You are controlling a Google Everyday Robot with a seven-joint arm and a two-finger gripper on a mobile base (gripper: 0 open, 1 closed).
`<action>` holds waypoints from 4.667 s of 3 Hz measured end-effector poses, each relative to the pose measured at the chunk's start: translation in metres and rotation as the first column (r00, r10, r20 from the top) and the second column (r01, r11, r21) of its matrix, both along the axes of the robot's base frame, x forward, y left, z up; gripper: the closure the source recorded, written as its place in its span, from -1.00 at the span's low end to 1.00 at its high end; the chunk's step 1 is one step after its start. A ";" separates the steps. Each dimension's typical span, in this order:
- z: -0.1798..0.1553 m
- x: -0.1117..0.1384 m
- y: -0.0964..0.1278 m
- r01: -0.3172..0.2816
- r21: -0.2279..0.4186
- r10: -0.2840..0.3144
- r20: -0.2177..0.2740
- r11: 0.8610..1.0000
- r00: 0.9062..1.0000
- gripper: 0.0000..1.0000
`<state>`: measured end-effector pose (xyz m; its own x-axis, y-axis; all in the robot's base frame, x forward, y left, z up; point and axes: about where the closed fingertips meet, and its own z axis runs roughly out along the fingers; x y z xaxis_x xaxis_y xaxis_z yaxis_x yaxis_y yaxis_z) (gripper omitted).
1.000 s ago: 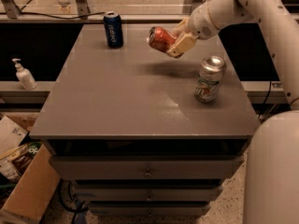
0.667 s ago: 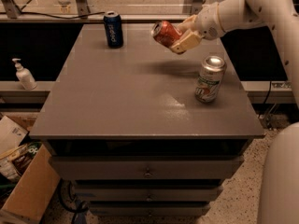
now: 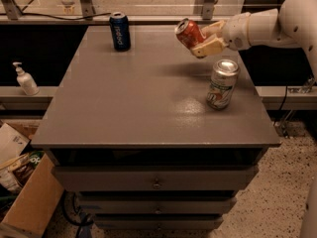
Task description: Place coke can upright
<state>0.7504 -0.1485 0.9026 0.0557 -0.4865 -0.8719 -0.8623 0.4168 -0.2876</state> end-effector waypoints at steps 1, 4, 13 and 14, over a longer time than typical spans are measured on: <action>-0.006 0.001 -0.010 0.048 0.073 -0.047 -0.027 0.996 0.999 1.00; -0.008 0.008 -0.023 0.069 0.261 -0.060 -0.045 0.963 0.997 1.00; -0.057 0.006 -0.093 0.116 0.396 -0.048 -0.178 0.911 0.983 -0.27; -0.057 0.006 -0.093 0.117 0.397 -0.048 -0.179 0.911 0.983 -0.77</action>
Offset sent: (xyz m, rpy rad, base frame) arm 0.0010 -0.0091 -0.0052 0.0651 0.0220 -0.0421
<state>0.7566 -0.2420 0.8453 -0.1272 -0.0877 -0.9880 -0.8401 0.5391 0.0603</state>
